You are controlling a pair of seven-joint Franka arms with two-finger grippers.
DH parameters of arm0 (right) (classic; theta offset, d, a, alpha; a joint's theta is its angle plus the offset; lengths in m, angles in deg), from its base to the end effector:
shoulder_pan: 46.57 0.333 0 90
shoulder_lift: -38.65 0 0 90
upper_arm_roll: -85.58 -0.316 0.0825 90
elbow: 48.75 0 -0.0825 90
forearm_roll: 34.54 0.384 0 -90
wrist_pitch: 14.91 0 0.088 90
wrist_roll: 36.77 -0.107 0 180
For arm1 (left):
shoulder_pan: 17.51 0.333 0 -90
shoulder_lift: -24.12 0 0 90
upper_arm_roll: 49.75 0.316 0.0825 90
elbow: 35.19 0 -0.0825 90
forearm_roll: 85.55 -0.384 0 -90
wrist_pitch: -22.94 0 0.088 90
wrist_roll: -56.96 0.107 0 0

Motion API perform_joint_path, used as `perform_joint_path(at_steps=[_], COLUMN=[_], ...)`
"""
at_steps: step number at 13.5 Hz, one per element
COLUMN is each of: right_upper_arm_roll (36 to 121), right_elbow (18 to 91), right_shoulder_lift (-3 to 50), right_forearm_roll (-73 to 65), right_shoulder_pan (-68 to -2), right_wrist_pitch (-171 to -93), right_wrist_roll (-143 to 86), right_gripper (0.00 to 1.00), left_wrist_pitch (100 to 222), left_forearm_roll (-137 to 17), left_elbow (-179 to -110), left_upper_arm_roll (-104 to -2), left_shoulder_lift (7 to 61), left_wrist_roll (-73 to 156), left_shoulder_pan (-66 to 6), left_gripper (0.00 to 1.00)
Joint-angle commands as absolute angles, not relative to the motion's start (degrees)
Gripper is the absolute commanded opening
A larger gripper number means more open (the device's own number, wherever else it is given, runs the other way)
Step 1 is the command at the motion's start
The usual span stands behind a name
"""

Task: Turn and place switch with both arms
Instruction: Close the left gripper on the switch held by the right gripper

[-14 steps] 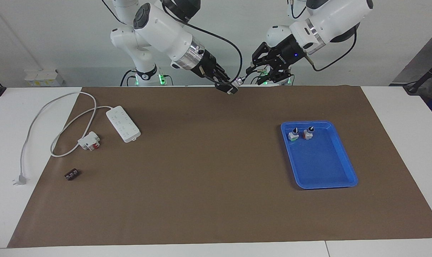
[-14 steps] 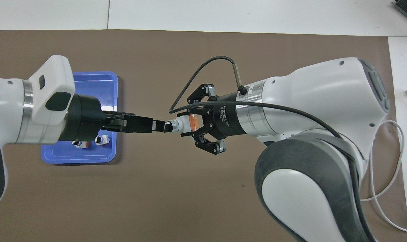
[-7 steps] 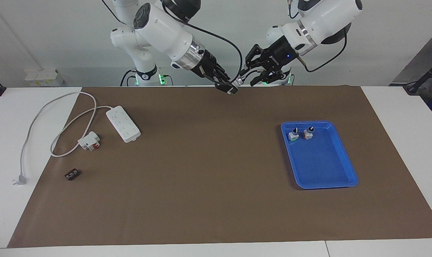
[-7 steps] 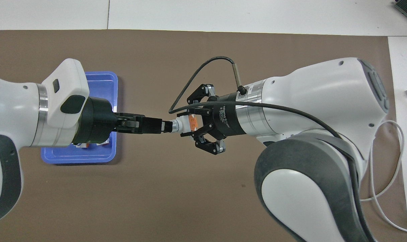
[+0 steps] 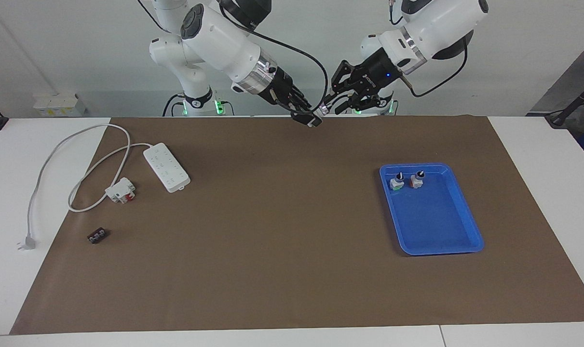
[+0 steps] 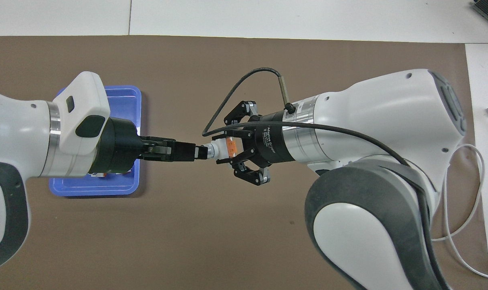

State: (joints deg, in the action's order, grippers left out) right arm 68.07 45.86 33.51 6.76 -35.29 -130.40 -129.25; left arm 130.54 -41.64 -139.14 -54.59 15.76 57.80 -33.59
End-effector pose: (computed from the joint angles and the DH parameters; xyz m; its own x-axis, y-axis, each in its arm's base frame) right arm 0.5267 0.3248 0.5954 0.2148 -0.7036 -0.6773 -0.9764 -0.1702 -0.1328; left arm 0.4813 -0.2434 0.6360 0.9775 -0.1613 0.1360 -0.2105 -0.7029 0.6794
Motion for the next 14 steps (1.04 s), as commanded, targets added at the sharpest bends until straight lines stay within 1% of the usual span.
perform_joint_path(at_steps=[1,2,3,8,14], right_upper_arm_roll=[67.65,67.65,67.65,67.65,67.65], right_elbow=[45.74,45.74,45.74,45.74,45.74], right_shoulder_lift=[33.46,33.46,33.46,33.46,33.46], right_forearm_roll=[7.03,7.03,7.03,7.03,7.03], right_shoulder_pan=[-35.50,-35.50,-35.58,-35.50,-35.50], right_wrist_pitch=[-131.19,-131.19,-131.19,-131.28,-131.28], right_wrist_roll=[-130.28,-130.28,-130.28,-130.28,-130.28], right_gripper=[0.00,0.00,0.00,0.00,0.00], left_wrist_pitch=[131.66,131.66,131.66,131.13,133.33], left_forearm_roll=[-40.72,-40.29,-39.50,-39.23,-39.32], left_elbow=[-142.15,-142.15,-142.15,-142.06,-140.66], left_upper_arm_roll=[-54.58,-54.58,-54.50,-54.50,-56.60], left_shoulder_lift=[13.40,13.40,13.40,13.40,14.02], left_wrist_roll=[56.97,55.66,54.08,44.08,3.84], left_shoulder_pan=[-34.21,-34.21,-34.12,-34.12,-34.29], left_gripper=[0.25,0.05,0.00,0.00,0.00])
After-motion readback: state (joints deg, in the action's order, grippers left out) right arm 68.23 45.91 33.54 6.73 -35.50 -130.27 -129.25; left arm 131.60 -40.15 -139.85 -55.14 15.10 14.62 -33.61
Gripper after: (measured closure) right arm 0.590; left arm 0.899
